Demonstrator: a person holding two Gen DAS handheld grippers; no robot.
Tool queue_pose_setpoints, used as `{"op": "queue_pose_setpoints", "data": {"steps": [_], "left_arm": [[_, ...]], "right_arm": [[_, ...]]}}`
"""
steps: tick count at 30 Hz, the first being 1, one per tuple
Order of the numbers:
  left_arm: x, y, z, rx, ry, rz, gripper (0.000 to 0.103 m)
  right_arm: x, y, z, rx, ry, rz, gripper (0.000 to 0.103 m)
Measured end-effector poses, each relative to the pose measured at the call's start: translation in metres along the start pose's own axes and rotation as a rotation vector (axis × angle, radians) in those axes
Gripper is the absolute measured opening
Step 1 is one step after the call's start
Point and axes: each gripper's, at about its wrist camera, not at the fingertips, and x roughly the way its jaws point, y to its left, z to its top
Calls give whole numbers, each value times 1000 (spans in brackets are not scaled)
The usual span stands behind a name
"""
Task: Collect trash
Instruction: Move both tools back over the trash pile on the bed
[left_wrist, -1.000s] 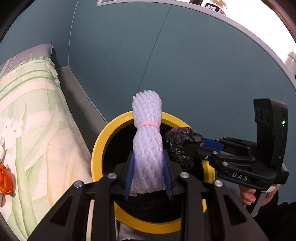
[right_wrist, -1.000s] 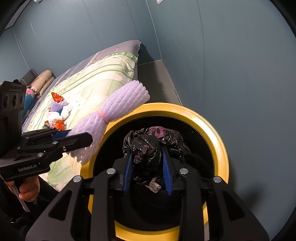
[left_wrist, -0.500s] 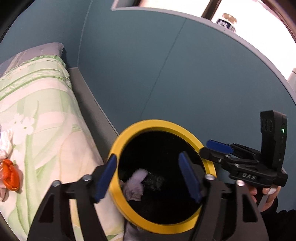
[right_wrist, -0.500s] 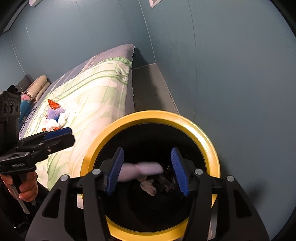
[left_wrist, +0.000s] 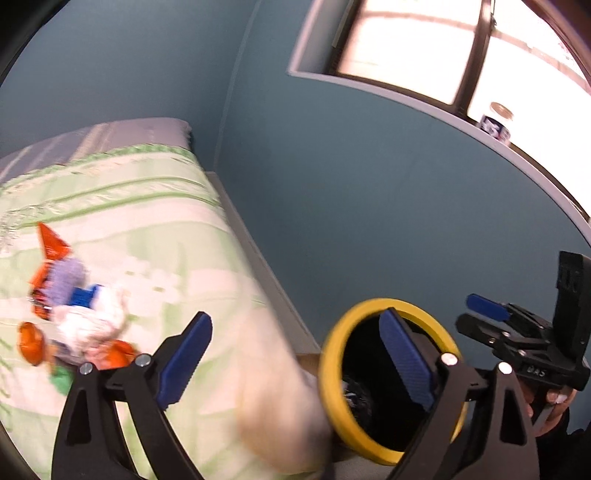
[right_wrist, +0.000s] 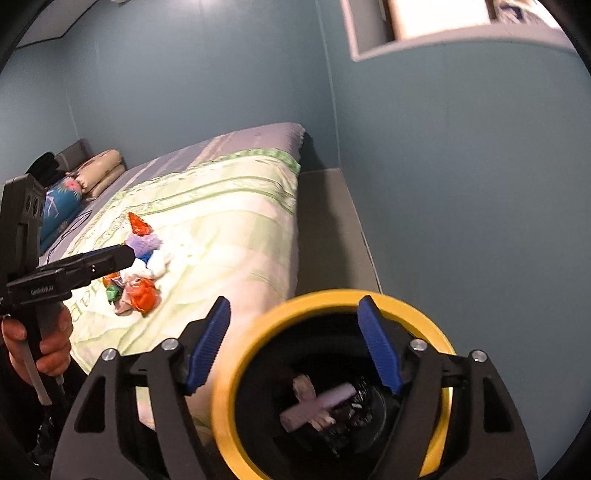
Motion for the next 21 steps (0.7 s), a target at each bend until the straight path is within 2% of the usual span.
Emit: {"op": "queue_pose_setpoints", "data": {"steps": [4,14,21], "left_arm": [[-17,28,6,-15,-36,65,93],[-68,103,7,-98,-108,233,95],[-91,151,0,-164,-131,332,95]], "right_arm": [[8,25,11,-41,-32,3,77],[32,88,32,-118,-102,42,84],[54,128,45,-112,-140,88,89]]}}
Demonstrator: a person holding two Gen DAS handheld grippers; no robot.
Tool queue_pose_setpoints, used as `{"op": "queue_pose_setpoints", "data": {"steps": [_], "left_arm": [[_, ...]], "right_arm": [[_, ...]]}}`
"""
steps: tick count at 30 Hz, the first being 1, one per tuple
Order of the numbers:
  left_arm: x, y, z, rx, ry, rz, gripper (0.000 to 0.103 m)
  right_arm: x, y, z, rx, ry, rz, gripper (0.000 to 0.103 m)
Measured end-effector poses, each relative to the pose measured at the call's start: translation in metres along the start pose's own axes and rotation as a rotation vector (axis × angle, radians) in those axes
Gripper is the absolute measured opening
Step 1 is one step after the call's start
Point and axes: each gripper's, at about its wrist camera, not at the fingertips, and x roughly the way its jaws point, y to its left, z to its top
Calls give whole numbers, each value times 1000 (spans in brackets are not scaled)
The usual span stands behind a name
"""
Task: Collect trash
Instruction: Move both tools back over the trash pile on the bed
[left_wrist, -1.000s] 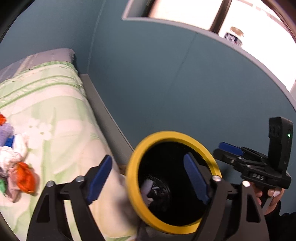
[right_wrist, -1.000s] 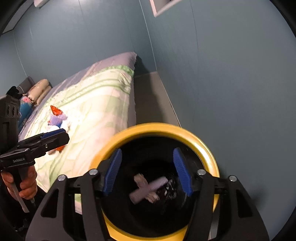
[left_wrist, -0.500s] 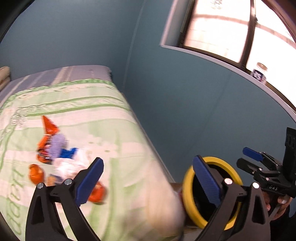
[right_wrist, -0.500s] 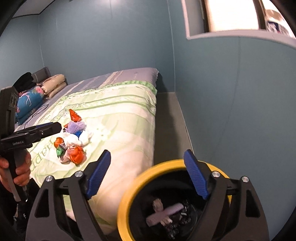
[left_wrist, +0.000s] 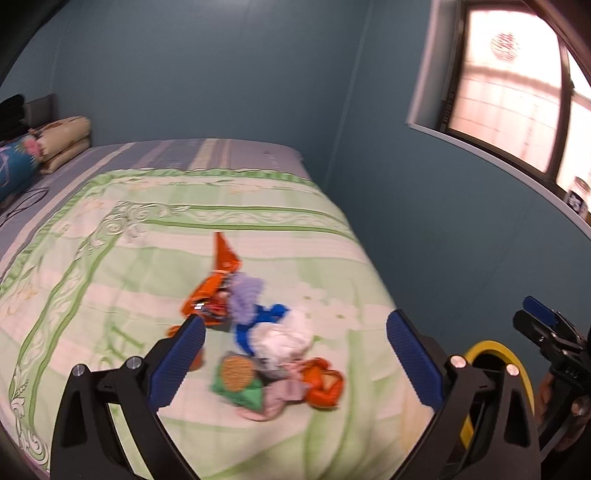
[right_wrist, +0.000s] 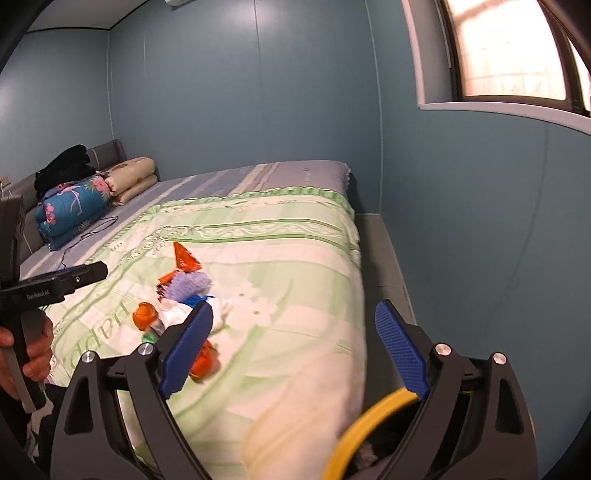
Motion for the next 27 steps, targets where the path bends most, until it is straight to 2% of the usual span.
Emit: {"op": "queue_pose_setpoints", "data": {"steps": [5,8,12,27], "left_arm": [[3,33,-5,-41,2,57,95],[11,53,-12,-64,18,90,95],[23,76,-21,-89,41,127,95],[78,134,-53,-196,156,168,95]], "right_arm": [[19,25,0,-20,11,58,94],[36,45,-3,-67,57,109,94],[59,75,-13,-153,106,129,94],[133,129,-57,-301,295,193,94]]}}
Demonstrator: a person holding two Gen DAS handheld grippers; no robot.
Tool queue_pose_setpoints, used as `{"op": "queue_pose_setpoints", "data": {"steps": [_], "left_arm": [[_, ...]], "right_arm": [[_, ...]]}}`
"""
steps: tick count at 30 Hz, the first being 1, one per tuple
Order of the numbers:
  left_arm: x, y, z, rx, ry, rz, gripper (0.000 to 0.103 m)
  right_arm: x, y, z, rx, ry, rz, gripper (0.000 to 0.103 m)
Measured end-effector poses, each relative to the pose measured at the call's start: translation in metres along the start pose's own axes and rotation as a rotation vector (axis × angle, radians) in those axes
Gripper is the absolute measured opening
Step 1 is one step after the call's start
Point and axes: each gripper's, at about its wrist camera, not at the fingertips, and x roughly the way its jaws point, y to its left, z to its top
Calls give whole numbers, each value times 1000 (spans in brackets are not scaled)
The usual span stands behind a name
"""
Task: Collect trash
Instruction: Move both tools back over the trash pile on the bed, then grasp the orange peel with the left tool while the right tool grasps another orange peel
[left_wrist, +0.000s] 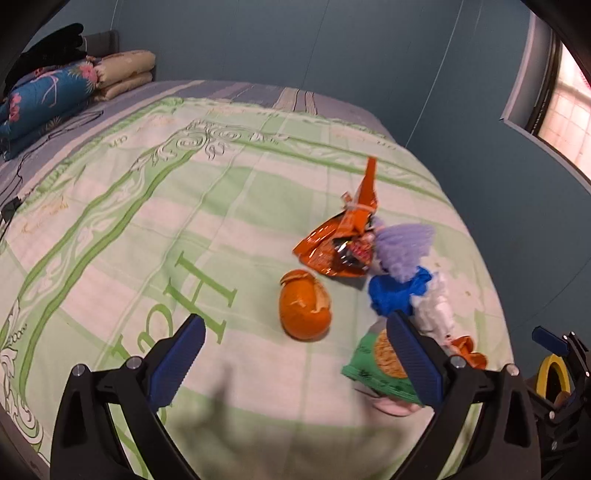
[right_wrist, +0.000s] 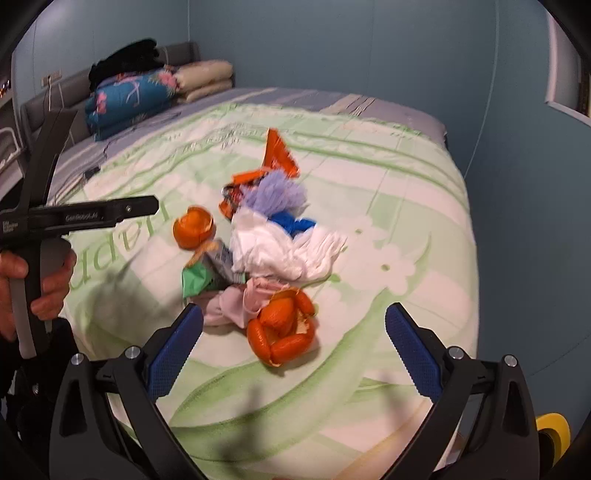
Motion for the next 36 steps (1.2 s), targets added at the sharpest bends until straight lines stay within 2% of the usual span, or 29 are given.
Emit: {"op": "queue_pose_setpoints", "data": {"steps": [9,15,17,19,24,27,30,32,34,36], "left_arm": [[35,10,-3,-42,59,-13,95],[52,8,-1,-32,79,-18,95],[57,6,1,-27,87,-27,95],[62,5,2,-22,88,-31,95],[69,5,6,-18,89,-44,94],[75,2,8,3,98,-43,83],[80,-1,9,18,110,-42,67],[83,-2,9,18,130,-50,46],[85,-2,7,15,136,-61,40],[83,-2,7,20,132,-59,38]], "right_arm": [[36,1,-5,-9,107,19,94],[49,-3,-8,0,141,21,94],[53,-4,-8,0,149,19,92],[58,-5,-8,0,159,20,86],[64,-5,-7,-4,170,22,83],[69,-4,-6,-13,180,23,78],[73,-4,-5,-8,193,37,69],[75,-4,-5,0,204,51,64],[75,-3,-4,4,207,63,54],[74,-2,-4,5,212,75,49]]}}
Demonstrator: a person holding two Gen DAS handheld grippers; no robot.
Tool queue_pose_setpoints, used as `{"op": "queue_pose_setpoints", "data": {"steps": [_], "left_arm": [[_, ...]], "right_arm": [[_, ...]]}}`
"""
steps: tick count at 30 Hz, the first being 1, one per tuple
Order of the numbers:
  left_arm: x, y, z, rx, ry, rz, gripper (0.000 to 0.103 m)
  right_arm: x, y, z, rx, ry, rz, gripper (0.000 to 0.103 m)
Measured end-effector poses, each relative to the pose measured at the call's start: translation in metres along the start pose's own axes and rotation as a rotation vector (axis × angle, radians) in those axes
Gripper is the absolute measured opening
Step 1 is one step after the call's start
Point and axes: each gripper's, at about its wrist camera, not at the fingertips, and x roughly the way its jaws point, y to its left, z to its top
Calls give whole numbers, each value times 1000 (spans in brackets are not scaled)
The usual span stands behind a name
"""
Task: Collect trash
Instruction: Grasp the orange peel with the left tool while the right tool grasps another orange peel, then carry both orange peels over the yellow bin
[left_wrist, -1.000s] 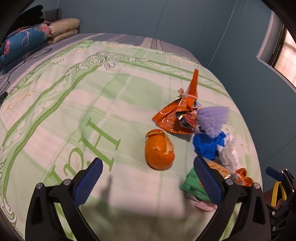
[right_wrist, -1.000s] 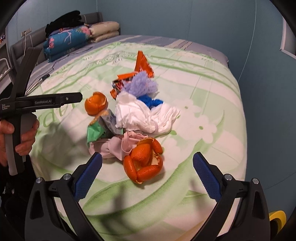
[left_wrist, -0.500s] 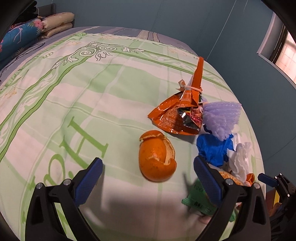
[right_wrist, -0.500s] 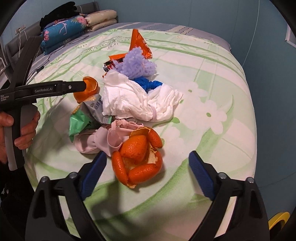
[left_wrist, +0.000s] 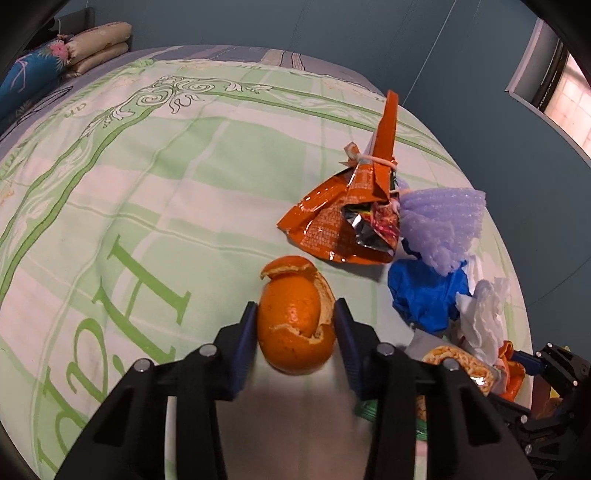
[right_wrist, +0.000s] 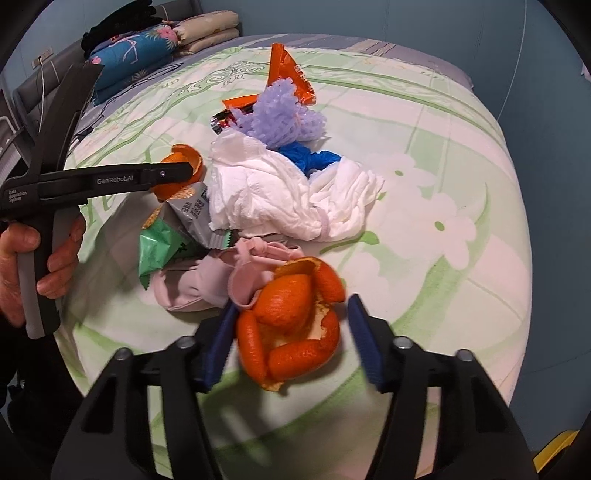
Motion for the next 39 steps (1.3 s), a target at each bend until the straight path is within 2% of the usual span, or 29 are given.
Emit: {"op": "queue_pose_setpoints", "data": {"steps": [4,10,22,39], "left_arm": [[-3,1,0,-17,8,-3,36],[-16,4,-2,-35,-5,-3,36],[-55,6,-15,-48,-54,9,36],[-111,-11,-22,-35,-143,-8,36]], "right_arm": [[-3,5,1,-14,-9,-8,38],[-12,3,2,-3,-30,8,32],[-47,1,-2,0,-71,27,28],[-120,11,-15,-7,-194,10,28]]}}
